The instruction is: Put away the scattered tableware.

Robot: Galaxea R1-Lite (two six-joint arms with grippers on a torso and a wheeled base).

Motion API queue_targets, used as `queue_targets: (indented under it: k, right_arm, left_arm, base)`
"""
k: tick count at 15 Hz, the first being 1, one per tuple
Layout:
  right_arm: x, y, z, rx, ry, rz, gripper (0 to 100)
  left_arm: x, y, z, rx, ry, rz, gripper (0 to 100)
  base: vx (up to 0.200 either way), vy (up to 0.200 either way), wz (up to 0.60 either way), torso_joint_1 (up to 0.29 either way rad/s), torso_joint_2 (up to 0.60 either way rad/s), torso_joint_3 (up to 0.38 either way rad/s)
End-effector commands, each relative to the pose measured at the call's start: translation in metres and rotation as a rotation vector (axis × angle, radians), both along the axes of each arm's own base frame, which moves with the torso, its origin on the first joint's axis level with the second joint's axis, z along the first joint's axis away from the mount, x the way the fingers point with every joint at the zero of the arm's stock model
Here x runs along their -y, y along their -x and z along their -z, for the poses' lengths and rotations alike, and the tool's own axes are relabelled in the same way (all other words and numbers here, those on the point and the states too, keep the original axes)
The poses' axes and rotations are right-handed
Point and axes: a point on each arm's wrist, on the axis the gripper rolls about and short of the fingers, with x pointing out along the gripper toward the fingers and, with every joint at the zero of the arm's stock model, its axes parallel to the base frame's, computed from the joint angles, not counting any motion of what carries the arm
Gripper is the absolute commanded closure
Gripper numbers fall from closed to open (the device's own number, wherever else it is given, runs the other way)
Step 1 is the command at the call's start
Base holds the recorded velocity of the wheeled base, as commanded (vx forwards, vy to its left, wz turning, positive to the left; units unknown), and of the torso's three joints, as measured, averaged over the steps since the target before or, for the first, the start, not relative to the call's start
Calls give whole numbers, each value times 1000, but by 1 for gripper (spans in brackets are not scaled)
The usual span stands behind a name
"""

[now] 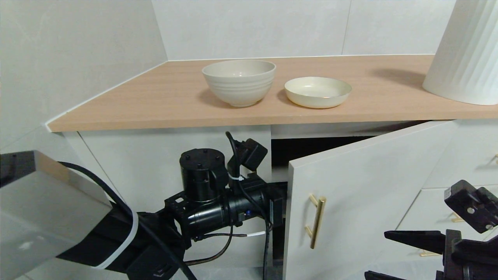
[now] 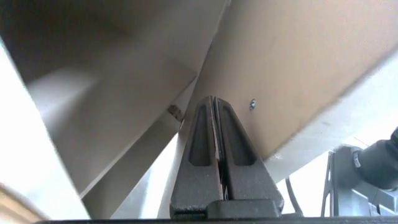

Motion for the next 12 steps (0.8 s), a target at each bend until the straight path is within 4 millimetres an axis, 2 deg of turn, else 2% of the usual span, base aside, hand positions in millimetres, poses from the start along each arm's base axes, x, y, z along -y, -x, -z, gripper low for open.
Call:
queue_targets:
  k: [1, 4, 8, 12]
  right_arm:
    - [0, 0, 0, 1, -1, -2, 0]
    - [0, 0, 1, -3, 0, -8, 0]
    - [-1, 2, 3, -9, 5, -22, 0]
    - [-3, 4, 3, -13, 7, -37, 0]
  left_arm:
    - [6, 0, 8, -7, -2, 11, 100]
    - [13, 0, 15, -10, 28, 22, 100]
    - [15, -1, 17, -25, 41, 24, 100]
    - [21, -7, 24, -16, 51, 20, 100]
  base:
    - [0, 0, 0, 0, 0, 0]
    - [0, 0, 0, 0, 0, 0]
    - [-200, 0, 0, 1, 5, 7]
    - [0, 0, 0, 0, 0, 0]
